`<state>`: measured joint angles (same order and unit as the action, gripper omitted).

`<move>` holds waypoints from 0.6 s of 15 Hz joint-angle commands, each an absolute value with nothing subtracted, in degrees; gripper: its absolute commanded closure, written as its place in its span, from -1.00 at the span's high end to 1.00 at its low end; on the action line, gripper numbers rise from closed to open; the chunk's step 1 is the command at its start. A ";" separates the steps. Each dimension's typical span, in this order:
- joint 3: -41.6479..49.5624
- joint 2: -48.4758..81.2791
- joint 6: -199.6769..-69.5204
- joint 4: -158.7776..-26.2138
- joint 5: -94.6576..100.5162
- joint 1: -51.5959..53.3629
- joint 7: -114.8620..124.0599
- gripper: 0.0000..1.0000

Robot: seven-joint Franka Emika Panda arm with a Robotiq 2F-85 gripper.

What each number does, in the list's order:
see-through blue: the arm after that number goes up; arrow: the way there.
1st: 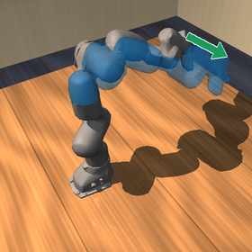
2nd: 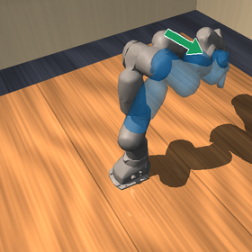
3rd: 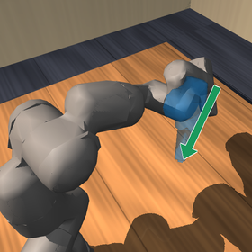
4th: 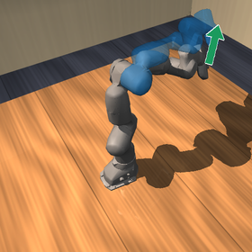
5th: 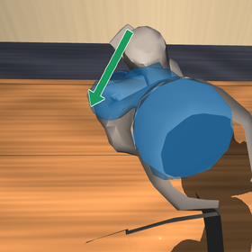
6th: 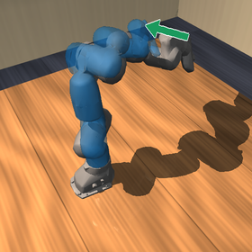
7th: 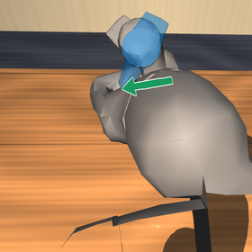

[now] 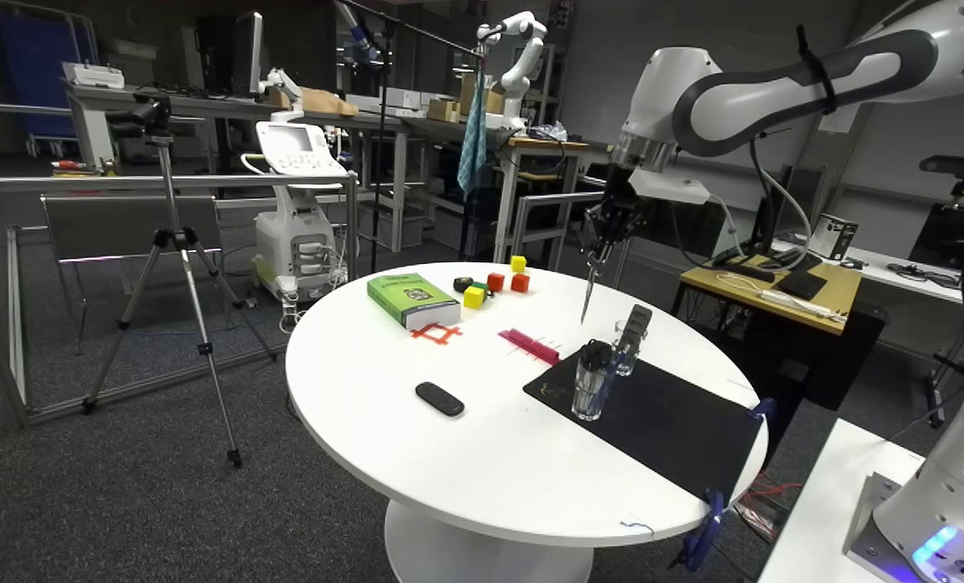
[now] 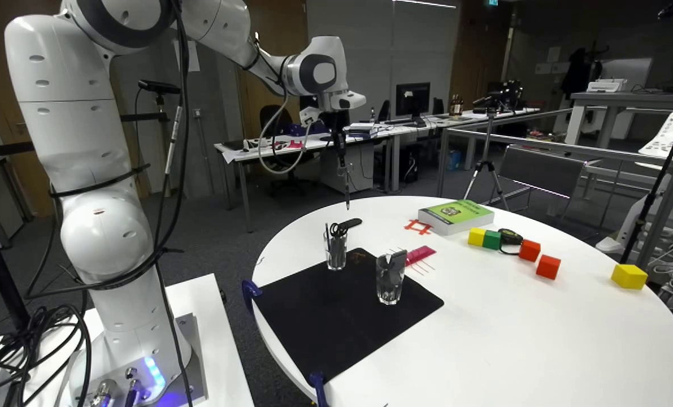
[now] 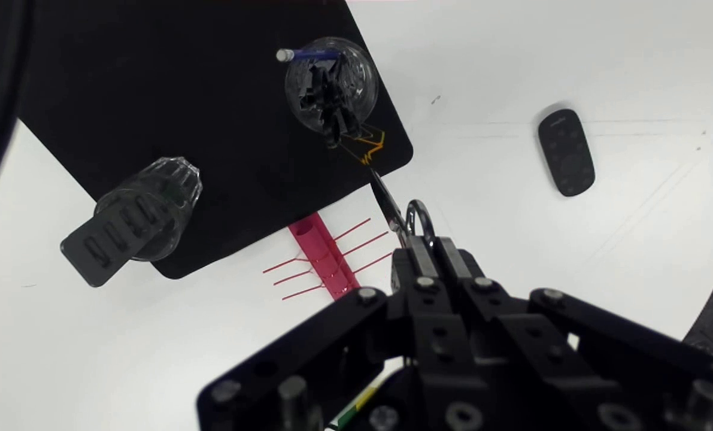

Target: Put the scissors in the other cup

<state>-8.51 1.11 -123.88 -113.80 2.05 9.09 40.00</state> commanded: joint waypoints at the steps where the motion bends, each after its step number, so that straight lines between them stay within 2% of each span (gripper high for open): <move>1: -9.18 0.08 -122.65 -114.54 1.13 9.71 37.93 -0.97; 9: -10.29 -0.04 -116.86 -115.71 1.23 10.91 35.10 -0.97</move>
<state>-10.02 1.10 -119.66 -115.03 1.12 10.71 36.36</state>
